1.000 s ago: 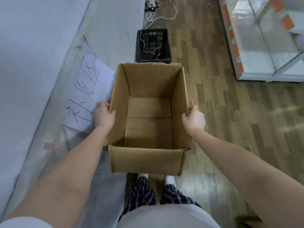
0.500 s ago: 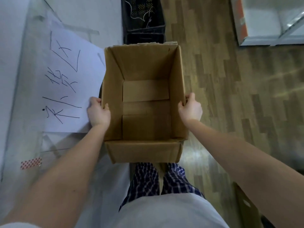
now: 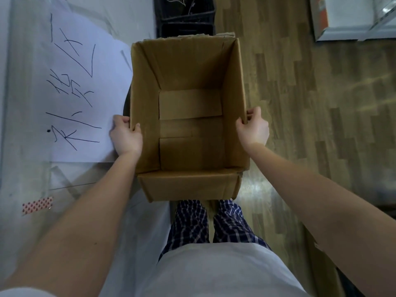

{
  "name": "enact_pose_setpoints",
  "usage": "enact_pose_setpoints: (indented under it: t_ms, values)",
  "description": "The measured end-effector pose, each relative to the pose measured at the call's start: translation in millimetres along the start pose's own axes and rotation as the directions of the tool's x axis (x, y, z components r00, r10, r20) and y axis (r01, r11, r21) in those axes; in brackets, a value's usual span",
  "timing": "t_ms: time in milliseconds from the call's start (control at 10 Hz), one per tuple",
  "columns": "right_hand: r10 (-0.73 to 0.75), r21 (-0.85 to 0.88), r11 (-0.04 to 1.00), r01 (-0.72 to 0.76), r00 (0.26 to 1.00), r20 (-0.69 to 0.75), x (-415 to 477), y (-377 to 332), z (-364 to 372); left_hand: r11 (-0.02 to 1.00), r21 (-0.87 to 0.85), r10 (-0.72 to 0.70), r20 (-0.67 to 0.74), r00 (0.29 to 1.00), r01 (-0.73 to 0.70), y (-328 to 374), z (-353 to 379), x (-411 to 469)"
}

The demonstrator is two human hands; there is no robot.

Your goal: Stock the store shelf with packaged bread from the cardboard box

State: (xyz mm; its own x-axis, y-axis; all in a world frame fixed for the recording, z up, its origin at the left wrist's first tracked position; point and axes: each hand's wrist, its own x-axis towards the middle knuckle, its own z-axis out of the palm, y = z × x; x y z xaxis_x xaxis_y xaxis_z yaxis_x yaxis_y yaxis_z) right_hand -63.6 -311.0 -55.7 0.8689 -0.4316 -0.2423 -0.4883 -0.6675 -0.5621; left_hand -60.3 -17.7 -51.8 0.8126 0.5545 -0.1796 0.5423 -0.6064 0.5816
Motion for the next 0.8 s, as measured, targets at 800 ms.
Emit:
enact_pose_setpoints:
  t_ms: [800]
  values:
    - [0.118, 0.242, 0.963, -0.122, 0.993, 0.03, 6.6, -32.7, -47.6, 0.984, 0.134, 0.119, -0.012, 0.993, -0.116, 32.5, -39.5, -8.8]
